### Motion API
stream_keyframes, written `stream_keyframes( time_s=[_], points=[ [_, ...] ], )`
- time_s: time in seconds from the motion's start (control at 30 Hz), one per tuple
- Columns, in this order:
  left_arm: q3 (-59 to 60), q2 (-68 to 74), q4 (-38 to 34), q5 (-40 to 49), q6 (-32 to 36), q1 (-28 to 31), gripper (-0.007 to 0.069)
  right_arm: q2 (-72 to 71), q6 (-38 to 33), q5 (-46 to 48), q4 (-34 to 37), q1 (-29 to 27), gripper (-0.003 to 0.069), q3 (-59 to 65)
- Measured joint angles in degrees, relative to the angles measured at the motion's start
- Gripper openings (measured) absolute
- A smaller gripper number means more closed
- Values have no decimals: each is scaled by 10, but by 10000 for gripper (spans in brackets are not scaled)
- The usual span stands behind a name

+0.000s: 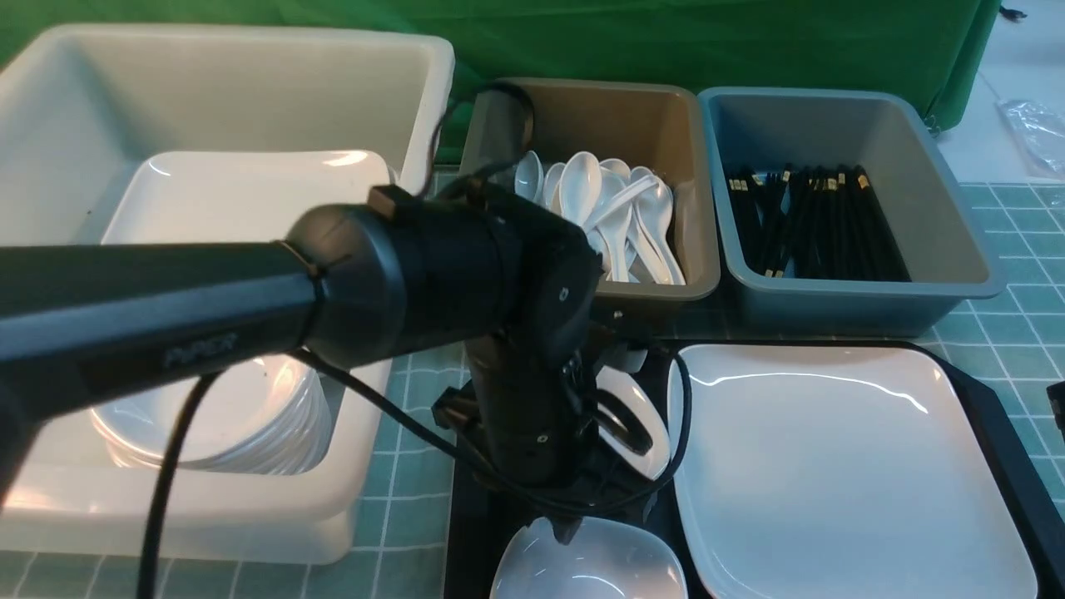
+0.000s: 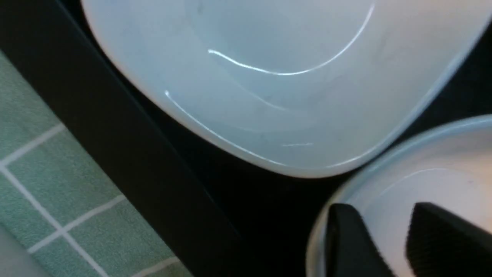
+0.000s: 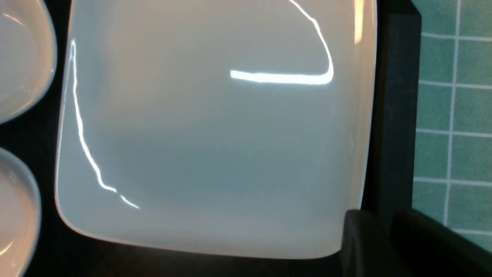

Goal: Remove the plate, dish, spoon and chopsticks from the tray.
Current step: Use the left arm to grab a small plate from the dinner plate, then use the left arm to put the small plate into the large storage box on the left

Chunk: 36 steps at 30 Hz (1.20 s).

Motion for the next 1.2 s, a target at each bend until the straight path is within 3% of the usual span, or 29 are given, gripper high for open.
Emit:
stream_keyframes(
  time_s=[0.1, 0.27, 0.33, 0.4, 0.53, 0.6, 0.83, 1.0, 1.2],
  points=[
    [1, 22, 6, 0, -2, 0, 437, 0, -2, 0, 0, 0, 143, 0],
    [1, 44, 0, -11, -2, -1, 557, 0, -2, -2, 0, 0, 143, 0],
    [1, 51, -4, -12, -2, -1, 561, 0, -3, -4, 0, 0, 143, 0],
    [1, 59, -11, 1, -1, -1, 502, 0, -3, -4, 0, 0, 143, 0],
    [0, 59, -19, 49, -1, -1, 262, 0, -3, -6, 0, 0, 143, 0],
    [0, 55, -31, 73, 1, 0, 192, 0, -3, -7, 0, 0, 143, 0],
    [1, 30, -29, 75, 1, 0, 157, 0, -3, -7, 1, 0, 143, 0],
    [2, -40, -29, 72, 1, 4, 34, 0, -3, -7, 1, 0, 143, 0],
    [5, -121, -102, 56, 34, 55, 20, 0, -2, -6, 2, 0, 146, 0]
  ],
)
